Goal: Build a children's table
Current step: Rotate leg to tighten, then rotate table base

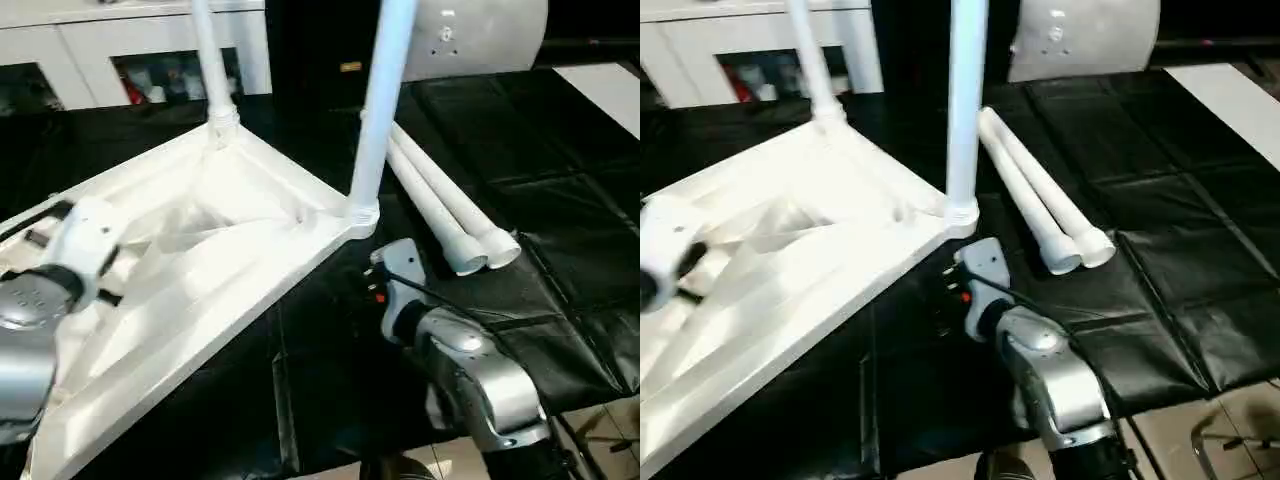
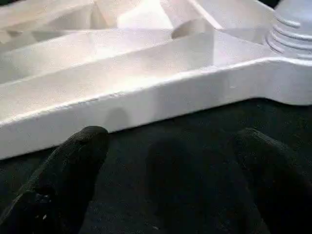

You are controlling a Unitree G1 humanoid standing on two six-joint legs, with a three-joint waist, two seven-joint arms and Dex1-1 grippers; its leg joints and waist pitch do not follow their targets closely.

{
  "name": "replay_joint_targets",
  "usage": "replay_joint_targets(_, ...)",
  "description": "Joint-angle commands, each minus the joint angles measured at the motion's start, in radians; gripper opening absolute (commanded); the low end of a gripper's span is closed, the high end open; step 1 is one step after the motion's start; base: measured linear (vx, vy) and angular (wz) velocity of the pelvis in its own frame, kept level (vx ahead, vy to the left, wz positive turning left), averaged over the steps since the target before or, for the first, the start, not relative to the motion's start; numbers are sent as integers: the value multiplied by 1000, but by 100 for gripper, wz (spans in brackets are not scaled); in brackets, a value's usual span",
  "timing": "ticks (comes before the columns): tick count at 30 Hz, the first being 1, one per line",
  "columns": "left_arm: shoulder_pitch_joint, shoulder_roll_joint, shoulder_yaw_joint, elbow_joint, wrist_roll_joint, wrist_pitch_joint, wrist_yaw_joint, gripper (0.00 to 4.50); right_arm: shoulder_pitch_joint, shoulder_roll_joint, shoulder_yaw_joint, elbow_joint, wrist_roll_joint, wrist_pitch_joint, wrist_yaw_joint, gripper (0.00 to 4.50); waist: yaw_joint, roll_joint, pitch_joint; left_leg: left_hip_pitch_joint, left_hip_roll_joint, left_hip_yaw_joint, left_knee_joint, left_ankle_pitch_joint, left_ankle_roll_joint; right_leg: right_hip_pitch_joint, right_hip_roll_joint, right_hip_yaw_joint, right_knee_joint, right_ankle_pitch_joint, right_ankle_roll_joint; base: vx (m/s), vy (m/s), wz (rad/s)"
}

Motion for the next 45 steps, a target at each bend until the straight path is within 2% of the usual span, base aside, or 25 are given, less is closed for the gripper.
replay_joint_targets(1,-9,-87,59,-62,-79,-2,21,88,11,7,6,-40,22,18,-6,450,0,22,-80,37,56,-37,-76,-232,-32,34,-78,50,-66,-153,-203,0,0,0)
replay_joint_targets(7,-31,-288,85,-168,-186,4,53,88,6,12,6,-93,40,34,5,450,3,15,-78,30,56,-40,-80,-273,-38,39,-79,50,-74,-190,-177,0,0,0)
replay_joint_targets(8,-23,-306,62,-182,-185,-11,66,88,3,5,15,-101,30,21,10,450,11,0,-72,-24,31,-78,-96,-264,28,77,-100,9,-61,-189,-180,-34,-15,18)
replay_joint_targets(9,-11,-327,35,-195,-179,-31,83,88,3,1,20,-107,23,12,11,450,2,26,-75,-12,31,-97,-102,-313,73,64,-90,-26,-68,-257,-186,-28,-15,18)
replay_joint_targets(11,3,-363,0,-212,-169,-55,111,88,7,-3,27,-118,15,-5,13,450,-18,38,-77,-6,53,-149,-92,-340,87,67,-78,-48,-58,-178,-224,6,-41,52)
replay_joint_targets(13,2,-397,-11,-222,-163,-60,131,88,14,0,23,-133,23,-7,12,450,-40,55,-68,11,103,-249,-140,-479,84,61,-23,-72,15,-160,-219,11,-75,52)
replay_joint_targets(14,-2,-419,-9,-225,-168,-43,140,88,16,1,21,-138,26,-2,10,450,-45,65,-71,44,110,-305,-149,-525,91,34,1,-59,64,-214,-212,8,-151,65)
replay_joint_targets(16,-8,-444,-15,-223,-150,-23,176,88,20,0,15,-150,33,10,6,450,-34,49,-63,9,49,-299,-156,-537,91,31,-7,-14,69,-190,-227,10,-175,71)
replay_joint_targets(17,-10,-450,-20,-220,-147,-11,191,88,21,-2,14,-154,35,12,4,450,-17,9,-56,-46,-48,-240,-83,-451,64,51,-97,38,-46,-250,-257,-26,-195,62)
replay_joint_targets(18,-8,-437,-46,-214,-126,-14,207,88,22,-6,12,-158,37,15,3,450,8,-19,-54,1,-65,-170,99,-221,44,38,-219,25,-168,-627,-176,-26,-195,62)
replay_joint_targets(19,-9,-443,-49,-212,-129,-11,210,88,23,-7,11,-158,36,15,1,450,4,-37,-51,-36,-61,-157,128,-112,36,61,-228,24,-174,-712,-87,-42,-162,38)
replay_joint_targets(20,-8,-448,-51,-212,-134,-11,213,88,23,-8,10,-159,37,14,-1,450,11,-35,-49,-80,-56,-149,149,-67,27,95,-242,20,-156,-721,75,-13,-134,41)
replay_joint_targets(22,-9,-458,-57,-212,-141,-21,220,88,23,-12,8,-160,39,15,-6,450,32,-34,-61,-86,-27,-157,153,-145,58,128,-293,42,-131,-473,58,-8,-106,48)
replay_joint_targets(23,-7,-454,-68,-212,-135,-18,221,88,24,-13,9,-160,37,16,-6,450,33,-22,-68,-82,-7,-158,140,-148,58,161,-302,10,-126,-264,-47,-8,-28,49)
replay_joint_targets(24,-5,-453,-75,-212,-131,-15,224,88,24,-15,9,-162,35,18,-6,450,31,-14,-73,-71,10,-155,91,-88,85,173,-262,-42,-116,-61,-165,-8,-28,49)
replay_joint_targets(25,-5,-454,-76,-212,-130,-14,225,88,24,-15,9,-162,34,20,-6,450,27,15,-82,-22,25,-152,35,-39,71,146,-193,-26,-102,-13,-209,-2,16,36)
replay_joint_targets(26,-1,-467,-48,-215,-140,-29,232,88,31,-15,6,-174,40,32,-11,450,16,30,-95,25,72,-161,-19,155,144,124,-80,-71,-35,94,-213,15,76,14)
replay_joint_targets(27,-1,-469,-45,-216,-142,-30,232,88,31,-15,5,-175,40,33,-11,450,4,42,-107,75,111,-195,-14,283,228,74,-49,-74,10,118,-186,15,76,14)
replay_joint_targets(28,-3,-473,-15,-216,-157,-30,231,107,35,-18,5,-182,44,39,-15,450,-2,47,-102,96,139,-217,-4,480,275,23,-55,-40,27,62,-140,4,78,4)
replay_joint_targets(29,-4,-470,-8,-215,-161,-26,230,107,36,-19,6,-183,45,41,-16,450,4,47,-91,61,118,-193,-11,388,230,32,-64,-17,15,46,-147,0,0,0)
replay_joint_targets(32,-31,-371,23,-131,-144,-9,202,107,38,-41,13,-178,18,60,-28,450,9,14,-73,16,38,-135,-25,-30,83,87,-108,16,-48,-71,-221,-61,3,-4)
replay_joint_targets(35,-57,-313,39,-58,-144,-11,180,107,24,-47,5,-154,-2,72,-42,450,2,7,-49,44,34,-123,-54,-386,-48,69,-111,20,-98,-546,-125,-108,-13,-6)
replay_joint_targets(37,-65,-297,44,-33,-143,-22,174,107,18,-49,2,-144,-7,78,-47,450,-12,8,-38,56,32,-127,-64,-486,-72,59,-109,14,-120,-669,-69,-82,-13,-3)
replay_joint_targets(40,-120,-208,50,146,-125,-95,148,107,-11,-62,9,-87,-24,115,-61,450,-24,1,-53,60,25,-131,-73,-475,-67,72,-106,6,-134,-654,-27,-68,0,-7)
replay_joint_targets(45,-228,-103,-4,450,-94,-266,101,107,-67,-51,21,20,-41,96,-74,450,-29,6,-63,45,42,-128,-88,-371,-51,76,-105,10,-110,-389,-116,-22,4,-3)
